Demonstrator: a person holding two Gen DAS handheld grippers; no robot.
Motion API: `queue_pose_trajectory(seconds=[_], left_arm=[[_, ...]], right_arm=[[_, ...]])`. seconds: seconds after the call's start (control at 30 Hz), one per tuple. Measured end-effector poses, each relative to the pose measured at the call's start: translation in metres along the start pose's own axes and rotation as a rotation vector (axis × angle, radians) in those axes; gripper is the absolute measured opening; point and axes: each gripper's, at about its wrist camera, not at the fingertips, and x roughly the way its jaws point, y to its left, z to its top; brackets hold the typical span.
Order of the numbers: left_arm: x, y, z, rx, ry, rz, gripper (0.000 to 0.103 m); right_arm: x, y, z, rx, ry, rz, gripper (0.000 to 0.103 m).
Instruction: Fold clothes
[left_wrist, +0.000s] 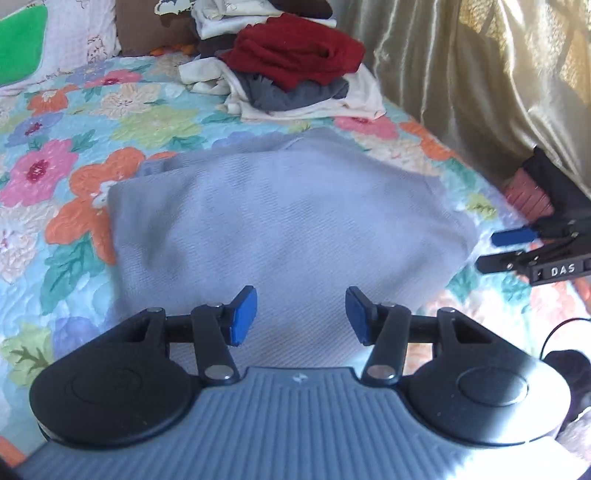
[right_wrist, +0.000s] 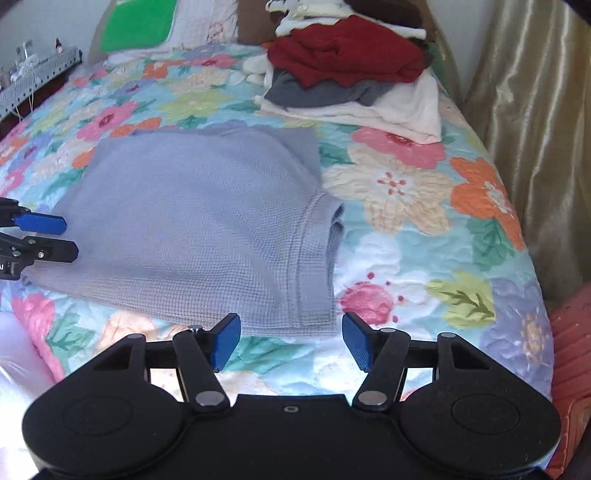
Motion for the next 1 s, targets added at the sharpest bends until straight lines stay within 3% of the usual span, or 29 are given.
queue_pose_trajectory(seconds=[0.1, 0.23, 0.4, 0.53, 0.57, 0.6, 0.7, 0.83, 1.0], left_arm=[[0.012, 0.007, 0.005, -0.128, 0.023, -0.121, 0.052], [0.034, 0.002, 0.005, -0.138, 0.092, -0.097, 0.052], [0.043, 0.01, 0.0, -0.211, 0.113, -0.1, 0.052], [0.042, 0.029, -0.003, -0.342, 0.102, -0.15, 0.052], [0.041, 0.033, -0.003, -0.372, 0.097, -0.156, 0.052], [0.04, 0.037, -0.004, -0.394, 0.091, -0.157, 0.052], [0.032, 0.045, -0.003, -0.424, 0.063, -0.13, 0.052], [0.014, 0.062, -0.001, -0.468, 0.004, -0.089, 0.052], [-0.012, 0.096, -0.008, -0.591, -0.106, -0.082, 0.052]], right_arm=[[0.008, -0.032, -0.009, 0.254, 0.017, 0.208, 0.066], [0.046, -0.06, -0.034, 0.683, 0.062, 0.467, 0.069], [0.069, -0.059, -0.04, 0.881, -0.041, 0.483, 0.07], [0.077, -0.043, -0.02, 0.802, -0.142, 0.401, 0.064], [0.077, -0.038, -0.013, 0.749, -0.162, 0.369, 0.046], [0.078, -0.032, -0.004, 0.683, -0.178, 0.333, 0.018], [0.072, -0.013, 0.019, 0.527, -0.236, 0.292, 0.017], [0.048, 0.018, 0.05, 0.33, -0.341, 0.35, 0.017], [0.036, 0.07, 0.08, 0.117, -0.362, 0.457, 0.016]])
